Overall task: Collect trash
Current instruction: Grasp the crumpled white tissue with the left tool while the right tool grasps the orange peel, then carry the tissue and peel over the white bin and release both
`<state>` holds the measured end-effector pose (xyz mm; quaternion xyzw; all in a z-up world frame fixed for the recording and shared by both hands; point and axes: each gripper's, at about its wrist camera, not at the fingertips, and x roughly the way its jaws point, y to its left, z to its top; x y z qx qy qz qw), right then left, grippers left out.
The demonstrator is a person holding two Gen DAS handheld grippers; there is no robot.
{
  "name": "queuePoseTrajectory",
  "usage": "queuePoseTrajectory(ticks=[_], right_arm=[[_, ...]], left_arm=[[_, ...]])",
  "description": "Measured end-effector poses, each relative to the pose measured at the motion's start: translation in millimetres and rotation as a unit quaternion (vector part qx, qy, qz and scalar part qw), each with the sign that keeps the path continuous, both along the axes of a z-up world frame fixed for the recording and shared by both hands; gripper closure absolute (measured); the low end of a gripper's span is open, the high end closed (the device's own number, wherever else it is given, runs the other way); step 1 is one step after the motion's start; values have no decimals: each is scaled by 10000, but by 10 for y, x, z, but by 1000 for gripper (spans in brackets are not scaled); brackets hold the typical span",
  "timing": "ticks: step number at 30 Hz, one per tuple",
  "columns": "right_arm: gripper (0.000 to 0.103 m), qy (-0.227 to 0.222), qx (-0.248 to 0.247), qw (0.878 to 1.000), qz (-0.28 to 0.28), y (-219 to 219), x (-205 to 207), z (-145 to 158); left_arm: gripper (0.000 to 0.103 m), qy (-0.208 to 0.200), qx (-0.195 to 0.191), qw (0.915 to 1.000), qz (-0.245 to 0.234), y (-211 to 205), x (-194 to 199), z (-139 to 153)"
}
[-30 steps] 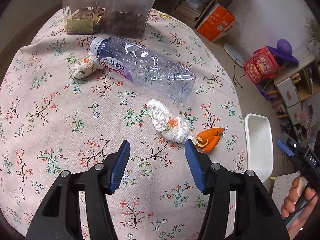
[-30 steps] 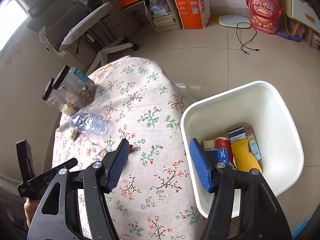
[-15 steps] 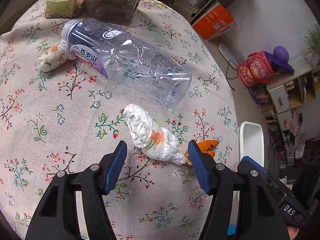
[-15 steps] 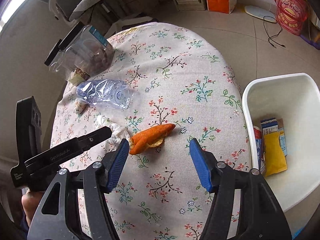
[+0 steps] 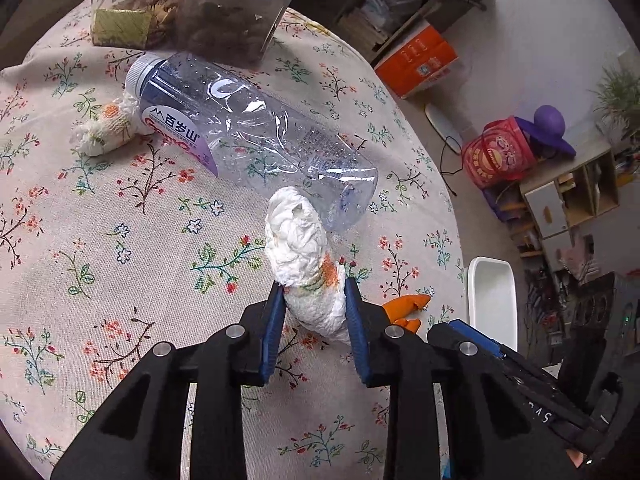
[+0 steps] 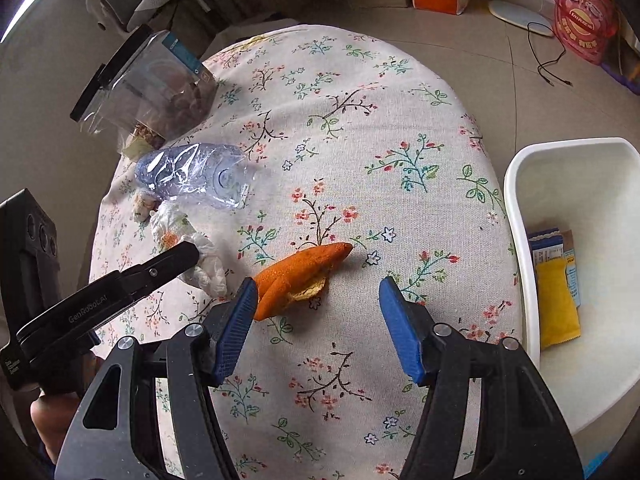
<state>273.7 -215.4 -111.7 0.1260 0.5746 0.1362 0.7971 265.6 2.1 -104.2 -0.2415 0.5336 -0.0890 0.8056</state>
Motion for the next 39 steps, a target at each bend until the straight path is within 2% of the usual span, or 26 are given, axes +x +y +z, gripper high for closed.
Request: queuePoseTrajectory(ticks=[6,10,11,13,16,17,29,35,39], right_arm=[[43,54,53,9999,98,163,55,-84],[44,70,-211,9993,315,371,35,-185],[55,63,-279,9989,366,413,24,-205],[64,25,-396,9981,467,471,7,-212],[93,-138,-388,9973,611,508,-22,-108],[94,-173,-389,9972,618,507,-34,-62],[97,-524,-122,9968,595,291,-71,283],[98,-659,10,9970,414,102,-62,412],[98,-812,-53,9960,359,17,-103,500]], left_arm=[[74,-132,147,9994,286,218,-116,155],[73,-149,132,9986,484,407,-140,202],[73,-155,121,9985,506,433,-144,213],[73,-181,132,9984,527,464,-144,235],[73,-221,128,9984,500,459,-154,266],[73,-232,117,9985,479,446,-164,278],[73,-423,105,9986,290,292,-197,427],[73,-545,133,9982,220,210,-205,532],[73,-628,179,9978,107,107,-200,573]])
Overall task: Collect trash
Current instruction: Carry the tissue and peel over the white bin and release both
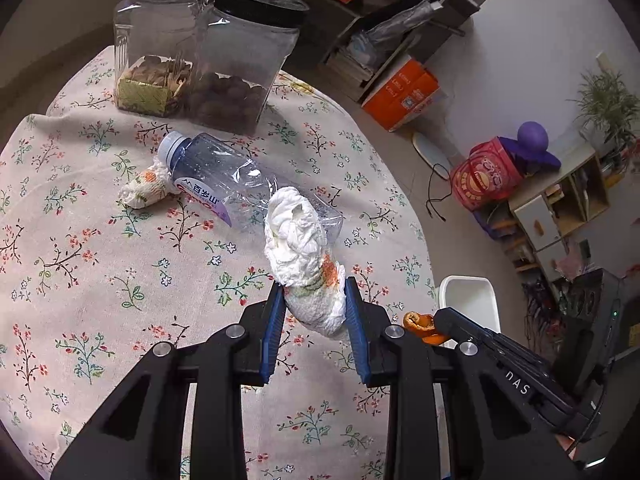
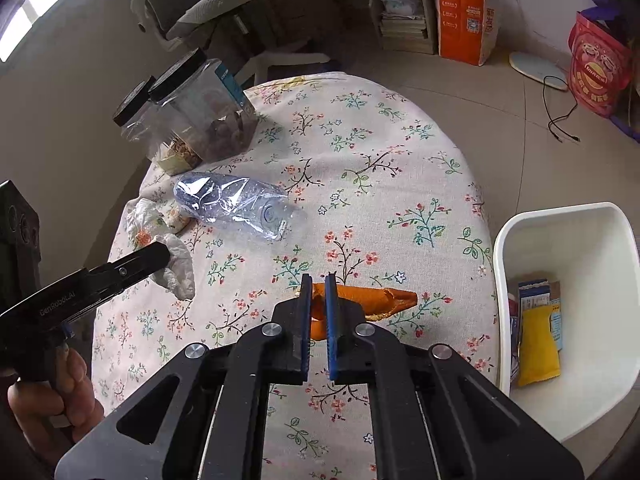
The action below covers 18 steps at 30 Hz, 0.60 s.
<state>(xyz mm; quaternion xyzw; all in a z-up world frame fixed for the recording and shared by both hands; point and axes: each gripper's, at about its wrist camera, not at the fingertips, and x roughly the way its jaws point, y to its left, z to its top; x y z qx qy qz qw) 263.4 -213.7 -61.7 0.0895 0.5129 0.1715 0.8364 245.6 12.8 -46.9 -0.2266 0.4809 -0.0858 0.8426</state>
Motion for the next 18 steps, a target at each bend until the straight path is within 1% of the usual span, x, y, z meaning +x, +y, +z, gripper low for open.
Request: queuePoseTrajectory(ticks=[5,10,14,18], right_arm=[[98,-192,-70,9998,18,-43,-62,113],[98,-336,-89,9993,-124,-241,-110,196],[98,-403,-58,9989,-246,-436,-147,253],[98,-470,12,9980,-427,-683,-191,307]], left_arm=[[73,-81,131,9997,-197,-172,11,4],[73,-110,198,9989,-405,-326,32,-12],[73,-129,105,9981,-596,-495,60,-18],[73,-150,-43,9959,-889,-773,77,-3]])
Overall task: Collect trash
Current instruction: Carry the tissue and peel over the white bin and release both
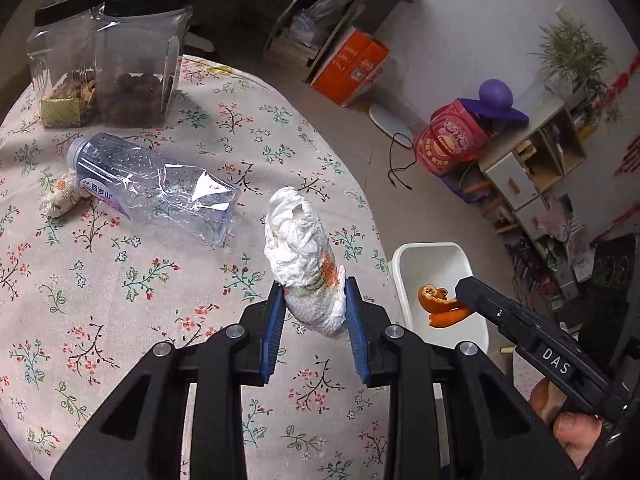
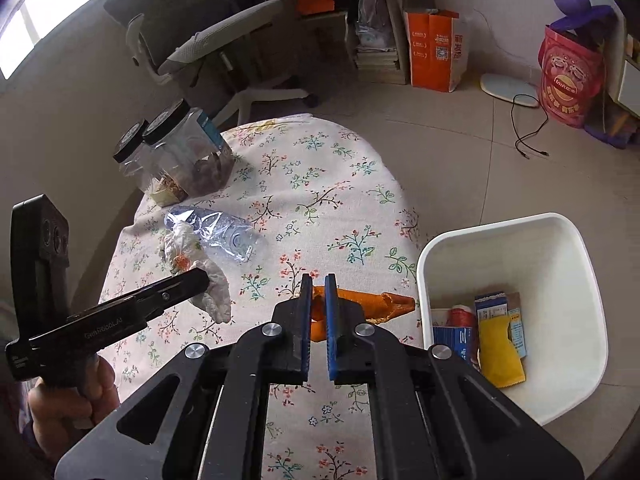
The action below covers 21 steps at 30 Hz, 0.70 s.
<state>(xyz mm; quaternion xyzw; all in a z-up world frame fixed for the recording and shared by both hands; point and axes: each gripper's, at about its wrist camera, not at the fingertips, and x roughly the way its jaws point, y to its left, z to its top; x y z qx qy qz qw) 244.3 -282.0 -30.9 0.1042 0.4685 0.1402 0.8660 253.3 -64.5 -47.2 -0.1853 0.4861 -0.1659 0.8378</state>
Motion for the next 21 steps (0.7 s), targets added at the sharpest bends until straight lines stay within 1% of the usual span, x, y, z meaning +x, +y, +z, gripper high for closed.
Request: queuePoseTrajectory(ticks=[4,7,11,13,16,18,21], right_arm=[[98,-59,121,9993,-351,-377,-23,44],[98,-138,265,9971,-694,-748,-59,101],[98,-136,417,9899,-1345,-1279,-117,92],[98,-113,426,9861,-1600,-1480,-156,69],[98,-66,462,9823,-1811,-1667,-200,26],[98,-30,424,9816,-1859,-1709,-214,-8],[98,32,452,9804,-1916,-1773,-204,-45]], left_arm=[[73,-32,-102,9992,-393,-355,14,15],[73,-49,-88,9972,-736,-693,10,28],[73,-73,-122,9928,-1187,-1196,14,22],[73,-13,-132,9898,-1419,-1455,57,-41],[73,176,-141,9855,-1681,-1809,99,-171],[73,248,-55,9832,-1807,-1999,113,-257],[72,351,18,9818,-1867,-2188,142,-365]])
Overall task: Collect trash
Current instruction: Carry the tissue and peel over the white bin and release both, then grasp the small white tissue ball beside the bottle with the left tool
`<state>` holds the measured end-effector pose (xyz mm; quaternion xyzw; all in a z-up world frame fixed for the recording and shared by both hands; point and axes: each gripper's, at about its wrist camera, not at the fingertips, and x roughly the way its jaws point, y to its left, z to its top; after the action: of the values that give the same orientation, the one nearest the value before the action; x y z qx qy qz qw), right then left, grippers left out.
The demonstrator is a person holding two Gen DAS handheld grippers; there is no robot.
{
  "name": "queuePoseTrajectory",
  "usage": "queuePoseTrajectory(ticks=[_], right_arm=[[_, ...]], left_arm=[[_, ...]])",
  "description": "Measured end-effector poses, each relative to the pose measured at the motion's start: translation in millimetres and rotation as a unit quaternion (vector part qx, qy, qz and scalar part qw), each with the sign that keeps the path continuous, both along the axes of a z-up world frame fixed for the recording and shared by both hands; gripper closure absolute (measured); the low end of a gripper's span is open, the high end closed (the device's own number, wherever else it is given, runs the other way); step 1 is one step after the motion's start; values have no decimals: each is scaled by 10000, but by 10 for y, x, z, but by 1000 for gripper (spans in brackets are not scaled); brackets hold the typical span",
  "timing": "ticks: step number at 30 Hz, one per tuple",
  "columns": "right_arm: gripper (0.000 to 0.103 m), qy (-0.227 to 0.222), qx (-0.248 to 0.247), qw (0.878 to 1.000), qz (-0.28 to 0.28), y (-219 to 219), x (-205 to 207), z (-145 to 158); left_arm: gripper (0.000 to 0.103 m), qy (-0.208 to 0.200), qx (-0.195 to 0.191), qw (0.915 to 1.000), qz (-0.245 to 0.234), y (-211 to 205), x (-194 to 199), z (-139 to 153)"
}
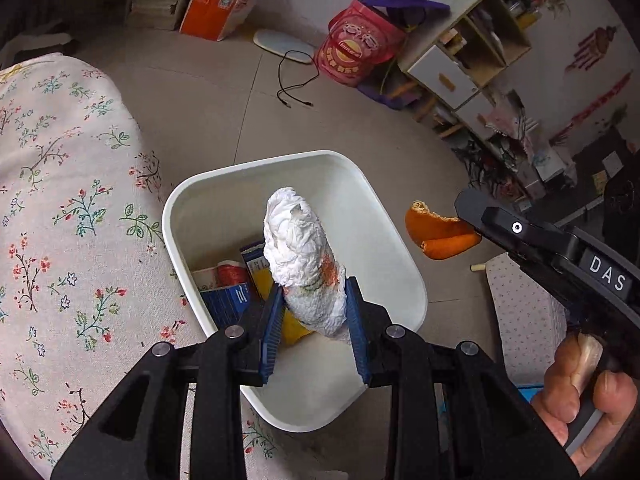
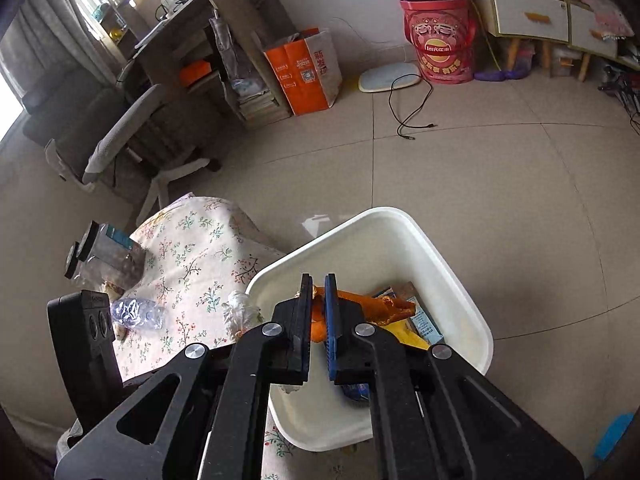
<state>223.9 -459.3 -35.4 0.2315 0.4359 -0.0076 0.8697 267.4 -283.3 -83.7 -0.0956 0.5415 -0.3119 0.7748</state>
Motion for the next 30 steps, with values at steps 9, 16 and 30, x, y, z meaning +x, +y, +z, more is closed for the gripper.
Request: queuePoseTrajectory(ticks=[9,16,30], right_arm=[[98,75,17,9999,-90,-46,31,-61],[47,85,-219,9994,-243,13,76,-39],[47,61,-363,9993,-101,194,178,1]], left_arm=[[41,-29,176,9995,269,160,90,-94],[41,8,172,9980,616,691,60,-26],[41,-299,859,9857,1415,1988,30,389]])
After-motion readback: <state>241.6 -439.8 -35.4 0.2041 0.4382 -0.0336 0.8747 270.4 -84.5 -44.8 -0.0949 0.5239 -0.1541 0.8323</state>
